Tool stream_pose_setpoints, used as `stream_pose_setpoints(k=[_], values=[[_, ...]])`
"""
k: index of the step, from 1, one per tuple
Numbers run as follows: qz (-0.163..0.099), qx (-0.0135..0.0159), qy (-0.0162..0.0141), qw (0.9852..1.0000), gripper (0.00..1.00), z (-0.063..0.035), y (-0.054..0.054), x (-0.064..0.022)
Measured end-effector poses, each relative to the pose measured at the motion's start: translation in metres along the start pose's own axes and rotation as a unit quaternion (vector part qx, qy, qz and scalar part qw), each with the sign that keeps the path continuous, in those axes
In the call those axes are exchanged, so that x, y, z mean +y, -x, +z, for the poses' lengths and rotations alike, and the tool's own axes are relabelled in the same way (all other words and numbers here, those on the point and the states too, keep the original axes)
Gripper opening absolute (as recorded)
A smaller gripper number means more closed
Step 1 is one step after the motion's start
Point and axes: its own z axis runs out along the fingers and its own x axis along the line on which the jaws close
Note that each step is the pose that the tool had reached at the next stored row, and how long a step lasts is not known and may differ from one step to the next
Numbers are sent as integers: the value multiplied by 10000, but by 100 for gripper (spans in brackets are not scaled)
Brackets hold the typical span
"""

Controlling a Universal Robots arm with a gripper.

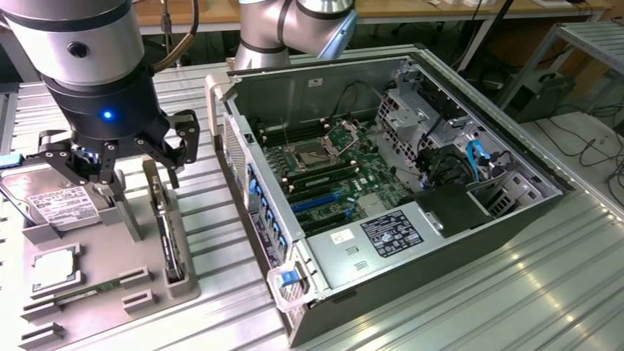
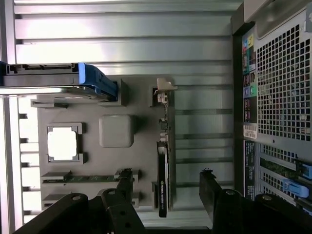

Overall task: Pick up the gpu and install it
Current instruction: 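Pick up the gpu and move the gpu toward the slot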

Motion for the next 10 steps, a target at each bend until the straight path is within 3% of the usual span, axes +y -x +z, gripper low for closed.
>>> stream_pose_setpoints(k=[10], values=[[0,0,0,10000,66,58,-1,-3]])
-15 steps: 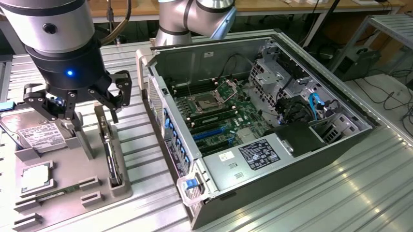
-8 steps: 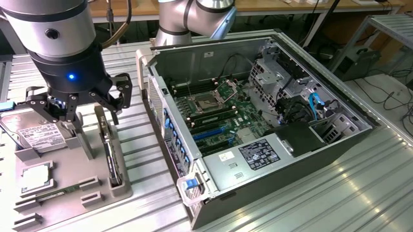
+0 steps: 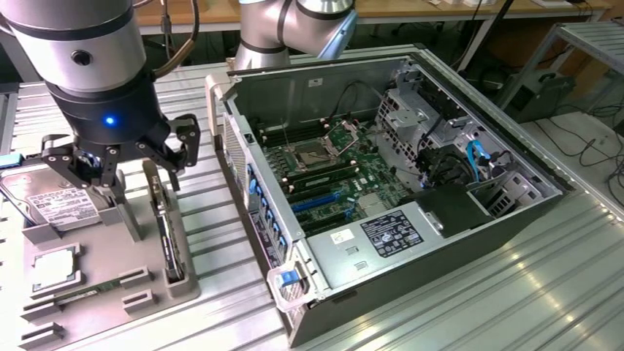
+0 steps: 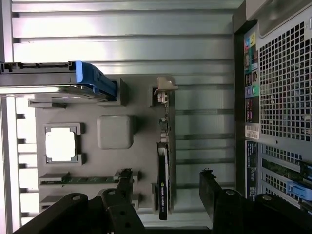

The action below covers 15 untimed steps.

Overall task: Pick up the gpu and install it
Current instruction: 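Pick up the gpu and move the gpu toward the slot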

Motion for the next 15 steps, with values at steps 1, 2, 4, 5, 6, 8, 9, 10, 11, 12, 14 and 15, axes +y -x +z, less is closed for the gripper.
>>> stream_pose_setpoints(k=[1,2,4,5,6,8,9,10,11,12,14,15], values=[[0,0,0,10000,66,5,0,0],[0,0,0,10000,66,10,0,0],[0,0,0,10000,66,18,0,-1],[0,0,0,10000,66,23,0,-1],[0,0,0,10000,66,27,0,-1],[0,0,0,10000,66,35,0,-2],[0,0,0,10000,66,40,-1,-2],[0,-1,0,10000,66,45,-1,-2],[0,-1,0,10000,66,50,-1,-2],[0,-1,0,10000,66,55,-1,-2],[0,0,0,10000,66,64,-1,-3],[0,0,0,10000,66,68,-1,-3]])
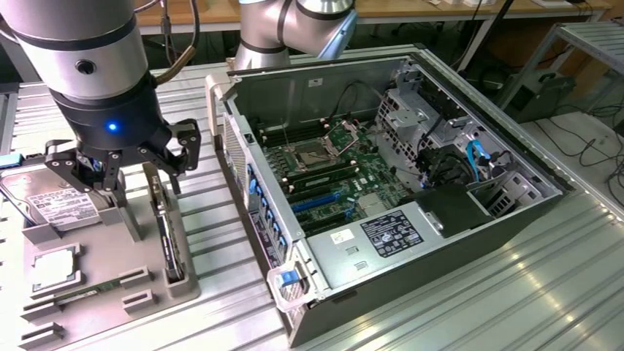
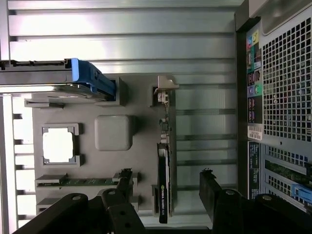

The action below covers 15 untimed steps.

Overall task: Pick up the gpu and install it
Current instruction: 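Pick up the gpu and move the gpu toward the slot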

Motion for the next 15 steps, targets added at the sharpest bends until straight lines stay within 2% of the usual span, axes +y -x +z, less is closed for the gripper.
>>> stream_pose_setpoints(k=[15], values=[[0,0,0,10000,66,59,2,-2]])
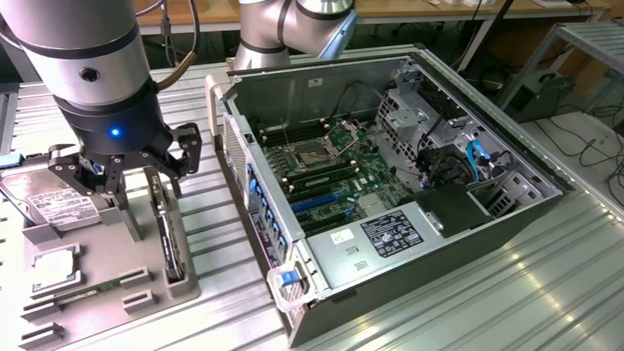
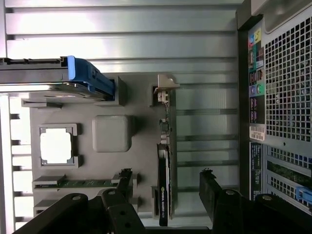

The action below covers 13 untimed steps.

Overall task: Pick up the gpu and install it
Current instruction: 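Pick up the gpu and move the gpu toward the slot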

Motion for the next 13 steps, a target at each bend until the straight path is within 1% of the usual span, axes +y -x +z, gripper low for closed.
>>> stream_pose_setpoints(k=[13], values=[[0,0,0,10000,66,48,1,-2]])
